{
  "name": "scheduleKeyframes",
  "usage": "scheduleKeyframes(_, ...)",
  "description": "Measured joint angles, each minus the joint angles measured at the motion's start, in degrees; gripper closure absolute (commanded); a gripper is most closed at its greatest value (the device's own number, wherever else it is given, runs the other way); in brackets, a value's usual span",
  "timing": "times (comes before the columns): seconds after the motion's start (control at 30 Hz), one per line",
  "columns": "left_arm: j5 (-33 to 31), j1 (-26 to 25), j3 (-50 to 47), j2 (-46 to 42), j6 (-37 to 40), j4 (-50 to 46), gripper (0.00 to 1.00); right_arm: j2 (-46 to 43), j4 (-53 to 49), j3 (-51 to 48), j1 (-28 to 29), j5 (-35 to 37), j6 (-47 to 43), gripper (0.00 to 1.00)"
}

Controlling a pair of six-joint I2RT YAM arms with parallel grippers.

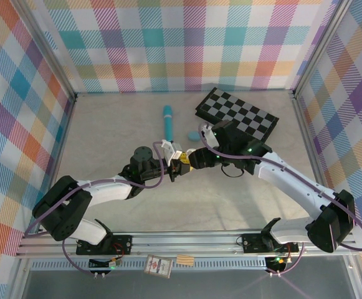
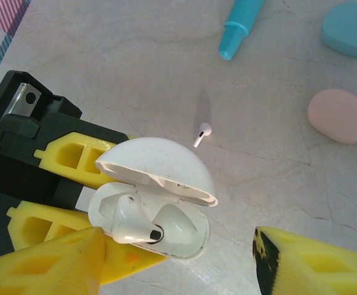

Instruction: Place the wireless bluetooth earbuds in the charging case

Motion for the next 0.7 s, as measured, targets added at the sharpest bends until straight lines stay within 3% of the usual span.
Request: scheduleKeyframes(0.7, -0.5, 0.5, 0.0, -2.2, 0.0, 0.0, 1.0, -2.6, -1.8, 0.1, 0.0, 2.6, 0.2, 0.36)
